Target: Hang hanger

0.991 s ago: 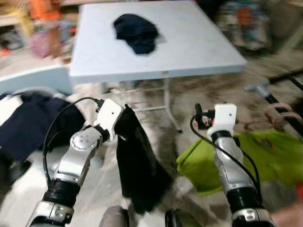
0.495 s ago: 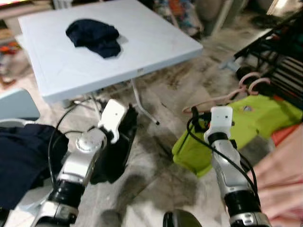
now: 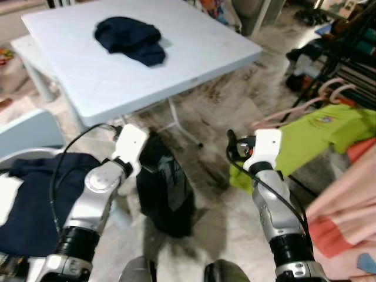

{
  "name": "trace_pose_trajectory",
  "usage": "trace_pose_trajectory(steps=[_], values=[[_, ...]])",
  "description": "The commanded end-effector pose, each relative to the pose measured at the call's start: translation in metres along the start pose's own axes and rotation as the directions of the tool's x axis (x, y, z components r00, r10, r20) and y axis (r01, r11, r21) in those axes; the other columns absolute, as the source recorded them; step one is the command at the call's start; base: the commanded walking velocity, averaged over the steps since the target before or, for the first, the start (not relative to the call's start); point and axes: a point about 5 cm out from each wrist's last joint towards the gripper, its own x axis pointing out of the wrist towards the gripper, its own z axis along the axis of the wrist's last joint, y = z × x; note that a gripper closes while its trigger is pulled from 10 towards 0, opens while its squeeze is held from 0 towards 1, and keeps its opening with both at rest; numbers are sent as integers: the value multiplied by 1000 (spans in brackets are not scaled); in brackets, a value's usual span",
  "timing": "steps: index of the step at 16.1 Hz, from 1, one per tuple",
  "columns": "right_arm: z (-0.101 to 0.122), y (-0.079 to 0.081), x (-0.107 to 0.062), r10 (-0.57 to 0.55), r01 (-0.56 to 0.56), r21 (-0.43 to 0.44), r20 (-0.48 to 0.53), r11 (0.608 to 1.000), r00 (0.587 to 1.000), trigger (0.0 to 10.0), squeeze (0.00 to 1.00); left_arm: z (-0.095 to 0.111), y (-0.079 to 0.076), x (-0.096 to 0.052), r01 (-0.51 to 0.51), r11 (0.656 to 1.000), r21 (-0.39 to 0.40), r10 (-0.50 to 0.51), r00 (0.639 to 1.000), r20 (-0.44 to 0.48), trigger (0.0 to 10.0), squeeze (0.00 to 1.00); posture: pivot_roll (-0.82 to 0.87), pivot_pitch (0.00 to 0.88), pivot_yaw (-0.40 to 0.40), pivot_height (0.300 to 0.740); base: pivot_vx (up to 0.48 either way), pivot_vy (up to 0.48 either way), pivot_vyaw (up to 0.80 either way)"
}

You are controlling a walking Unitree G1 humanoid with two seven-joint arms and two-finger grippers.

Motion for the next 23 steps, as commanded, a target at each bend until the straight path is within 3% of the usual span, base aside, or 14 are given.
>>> trace_pose_trajectory(steps=[1,3,4,5,7,9,11,12,14,21,23], values=[[-4,-13,1,-36,36,-10,-34,999,999,10000,0,7,-3,3,5,1000,-12,-4,999,38,10000,0,-22,82,-26,740,0,0,0],[0,-17,5,-50,49,-66,-21,997,999,10000,0,8,-1,2,-24,999,-31,26,997,75,10000,0,-22,82,-26,740,0,0,0],[5,-13,7,-8,9,-36,19,999,1000,10000,0,11,1,2,-28,999,-42,32,995,98,10000,0,-22,82,-26,740,0,0,0],[8,-16,6,-49,52,-78,39,996,998,10000,0,9,3,1,-42,998,-42,46,994,94,10000,0,-13,77,-18,740,0,0,0],[8,-17,2,-23,25,-42,47,999,999,10000,0,0,9,-7,-83,995,-54,87,994,61,10000,0,-5,74,5,740,0,0,0],[-2,-28,-6,-95,96,-41,23,994,995,10000,0,-17,20,-21,-175,984,-23,175,984,-6,10000,0,2,76,42,740,0,0,0],[-8,-32,-9,-128,128,-38,2,991,992,10000,0,-25,26,-30,-213,976,-38,212,977,-35,10000,0,4,84,59,740,0,0,0],[-11,-32,-12,-135,133,-105,-10,985,991,10000,0,-30,34,-39,-260,963,-67,257,965,-53,10000,0,3,84,58,740,0,0,0],[-10,-34,-19,-151,151,-92,9,984,989,10000,0,-35,38,-48,-301,948,-104,297,953,-55,10000,0,8,87,40,740,126,0,0],[-14,-39,-29,-109,107,-49,-35,993,993,10000,0,-31,32,-45,-289,951,-108,288,957,-28,10000,0,2,100,11,740,323,129,0],[-12,-31,-24,-87,86,-24,-36,996,996,10000,0,-26,35,-43,-285,953,-98,286,958,-9,10000,0,1,96,5,740,379,296,0]])
